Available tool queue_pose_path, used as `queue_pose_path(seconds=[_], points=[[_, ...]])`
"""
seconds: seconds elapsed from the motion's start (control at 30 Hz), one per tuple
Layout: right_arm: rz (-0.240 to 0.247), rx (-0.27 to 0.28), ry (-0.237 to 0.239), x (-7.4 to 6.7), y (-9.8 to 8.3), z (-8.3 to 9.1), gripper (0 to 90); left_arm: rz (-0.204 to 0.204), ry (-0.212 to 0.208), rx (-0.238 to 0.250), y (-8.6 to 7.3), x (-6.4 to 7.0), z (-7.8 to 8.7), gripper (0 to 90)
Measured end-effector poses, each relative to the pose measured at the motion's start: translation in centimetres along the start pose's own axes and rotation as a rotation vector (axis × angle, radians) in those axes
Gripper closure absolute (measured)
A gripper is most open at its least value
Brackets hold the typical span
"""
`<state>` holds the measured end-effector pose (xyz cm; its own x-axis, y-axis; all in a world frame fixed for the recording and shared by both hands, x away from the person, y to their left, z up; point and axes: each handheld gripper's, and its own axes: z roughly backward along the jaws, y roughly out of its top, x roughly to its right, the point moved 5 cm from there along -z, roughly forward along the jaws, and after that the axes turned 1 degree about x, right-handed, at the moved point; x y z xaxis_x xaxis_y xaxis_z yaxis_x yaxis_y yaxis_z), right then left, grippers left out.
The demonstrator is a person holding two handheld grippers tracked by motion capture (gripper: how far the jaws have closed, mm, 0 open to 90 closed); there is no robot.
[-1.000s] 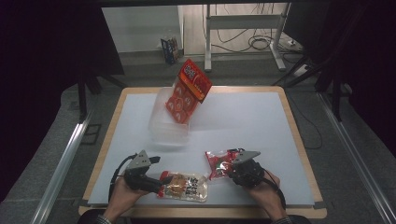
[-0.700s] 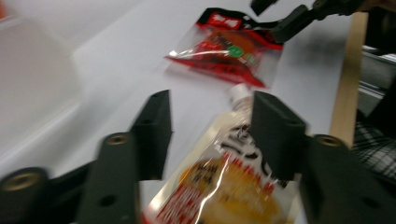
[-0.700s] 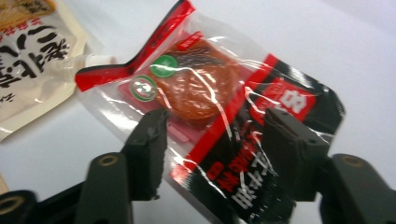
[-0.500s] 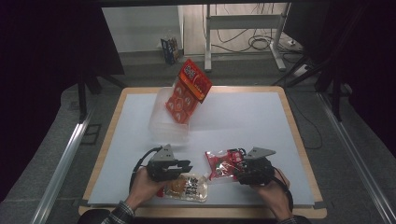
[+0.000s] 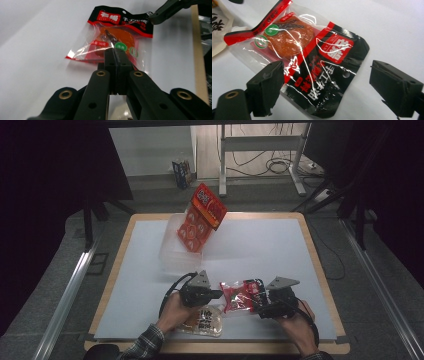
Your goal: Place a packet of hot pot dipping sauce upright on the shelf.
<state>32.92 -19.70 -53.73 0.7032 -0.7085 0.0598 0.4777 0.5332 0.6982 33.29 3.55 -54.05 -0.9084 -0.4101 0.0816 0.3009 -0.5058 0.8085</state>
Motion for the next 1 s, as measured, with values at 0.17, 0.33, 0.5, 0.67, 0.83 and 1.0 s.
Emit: queue_pose_path(seconds=[0.17,0.33,0.5,0.67,0.83,1.0], points=[[-0.017,0.002,-0.005,0.3,-0.1,0.1,9.8,0.007,-0.004,0.009,0.9,-0.2,-1.0,89.6],[-0.018,0.000,-0.006,0.3,-0.1,0.0,8.7,-0.013,0.001,-0.028,1.3,-0.2,-2.2,89.6],[-0.028,-0.001,-0.007,0.3,-0.1,0.1,7.7,-0.025,0.024,-0.075,1.1,0.0,-3.0,89.6],[-0.049,-0.006,-0.001,0.5,-0.2,0.0,6.7,-0.038,0.033,-0.133,0.6,-0.1,-3.4,89.7],[-0.053,-0.013,0.008,0.4,-0.2,0.0,5.8,-0.047,0.049,-0.166,0.2,-0.1,-3.5,89.9],[-0.056,-0.022,0.015,0.1,-0.2,-0.1,4.5,-0.041,0.053,-0.184,0.0,-0.2,-3.4,89.9]])
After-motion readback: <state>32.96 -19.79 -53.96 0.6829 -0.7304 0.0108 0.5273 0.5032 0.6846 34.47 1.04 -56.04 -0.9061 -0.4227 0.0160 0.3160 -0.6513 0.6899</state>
